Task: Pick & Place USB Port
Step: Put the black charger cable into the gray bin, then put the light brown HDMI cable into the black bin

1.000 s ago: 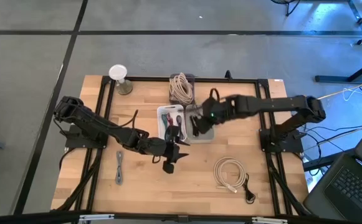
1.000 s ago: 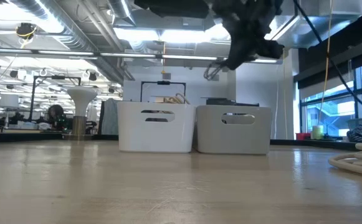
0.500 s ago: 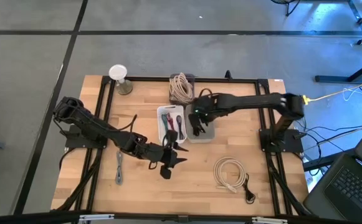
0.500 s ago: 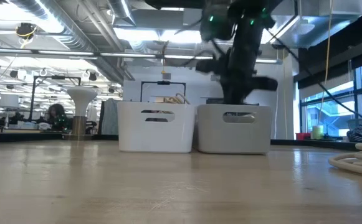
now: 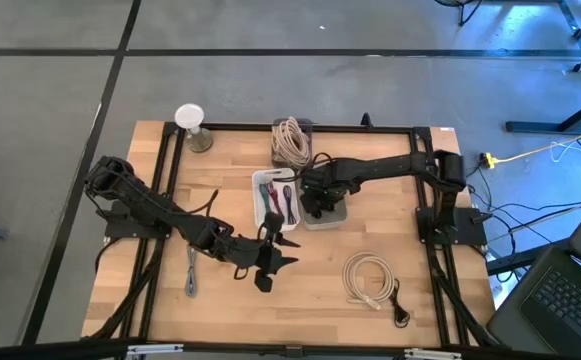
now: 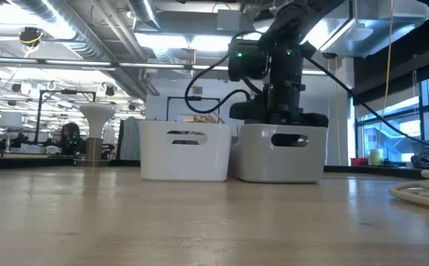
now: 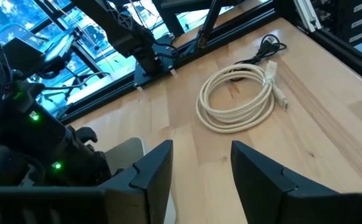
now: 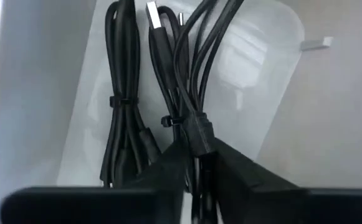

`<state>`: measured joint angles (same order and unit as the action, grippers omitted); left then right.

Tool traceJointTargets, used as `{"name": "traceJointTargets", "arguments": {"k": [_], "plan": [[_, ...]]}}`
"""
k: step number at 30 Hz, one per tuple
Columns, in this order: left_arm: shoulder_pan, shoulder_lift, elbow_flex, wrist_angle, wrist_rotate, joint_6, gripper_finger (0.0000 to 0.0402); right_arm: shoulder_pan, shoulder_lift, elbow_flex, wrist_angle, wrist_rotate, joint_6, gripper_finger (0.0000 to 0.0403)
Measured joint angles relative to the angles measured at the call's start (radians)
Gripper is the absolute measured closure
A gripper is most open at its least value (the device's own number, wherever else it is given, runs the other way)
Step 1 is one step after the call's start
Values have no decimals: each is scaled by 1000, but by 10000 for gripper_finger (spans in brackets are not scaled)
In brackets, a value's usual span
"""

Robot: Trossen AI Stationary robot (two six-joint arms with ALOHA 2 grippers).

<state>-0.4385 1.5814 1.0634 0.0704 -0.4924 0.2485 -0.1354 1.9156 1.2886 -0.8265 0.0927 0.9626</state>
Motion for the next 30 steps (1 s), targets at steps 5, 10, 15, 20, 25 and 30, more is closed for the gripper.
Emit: {"name": "traceJointTargets", "arguments": {"k": [5,10,15,20,25,30], "plan": [[0,0,0,0,-12,0,248,16,0,0,0,13,-7,280],[0,0,0,0,-13,-1,251,52,-32,4,0,106,-31,254],[-2,0,0,0,-13,-17,249,147,-175,4,-36,299,-30,247],[-10,0,0,-15,-13,-29,253,327,-357,6,-96,364,-55,247],[-22,0,0,-22,-12,-45,251,572,-462,6,-241,246,37,246],[-26,0,0,-22,-13,-47,249,814,-463,6,-296,227,291,246]]}}
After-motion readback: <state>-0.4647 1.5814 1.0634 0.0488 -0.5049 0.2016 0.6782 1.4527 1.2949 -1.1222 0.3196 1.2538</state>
